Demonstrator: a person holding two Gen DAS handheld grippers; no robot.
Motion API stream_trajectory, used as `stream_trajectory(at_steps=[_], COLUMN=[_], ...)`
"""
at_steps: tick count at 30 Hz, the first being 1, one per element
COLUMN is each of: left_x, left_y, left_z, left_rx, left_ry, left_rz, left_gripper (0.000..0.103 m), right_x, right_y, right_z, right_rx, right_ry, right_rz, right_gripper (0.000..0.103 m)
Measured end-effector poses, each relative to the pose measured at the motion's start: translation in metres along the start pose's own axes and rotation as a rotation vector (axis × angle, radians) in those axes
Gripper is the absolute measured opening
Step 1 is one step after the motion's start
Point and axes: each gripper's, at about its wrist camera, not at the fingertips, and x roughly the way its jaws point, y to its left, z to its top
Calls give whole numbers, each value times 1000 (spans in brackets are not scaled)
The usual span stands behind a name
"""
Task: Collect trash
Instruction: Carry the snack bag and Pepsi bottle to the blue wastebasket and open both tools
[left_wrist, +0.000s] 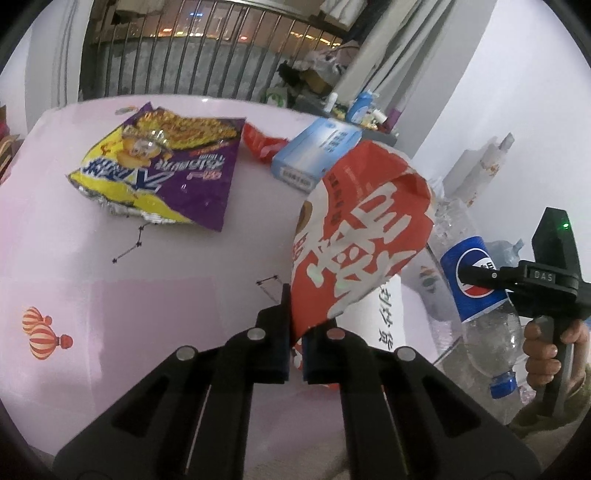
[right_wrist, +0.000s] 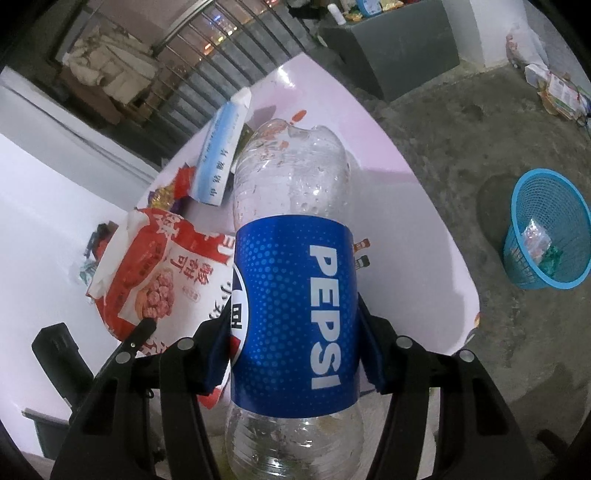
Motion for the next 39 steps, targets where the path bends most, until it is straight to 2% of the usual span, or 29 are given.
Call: stream_trajectory(at_steps=[5, 11, 17, 21, 29, 33, 39], left_x=[-11, -15, -1, 21, 80, 110, 183], left_y=[-10, -37, -79, -116, -185, -236, -319], left_z=[12, 33, 56, 71, 90, 89, 75], left_rx=[20, 106, 206, 260, 330, 448, 606], left_ry=[-32, -61, -60, -43, 53, 105, 268], left_rz=[-36, -75, -122, -189, -289, -324, -348], left_gripper=[2, 1, 1, 1, 1, 1, 1], right_x=[-22, -58, -94, -113, -145, -150, -139], right_y=[-8, -28, -64, -99, -159, -196, -258], right_z=[-1, -4, -12, -19, -35, -36, -34], right_rx=[35, 81, 165, 242, 382, 462, 610], right_ry=[-54, -151, -241, -290, -370, -387, -379], right_rz=[29, 40, 30, 13, -49, -87, -108], right_gripper=[57, 57, 57, 57, 57, 57, 58])
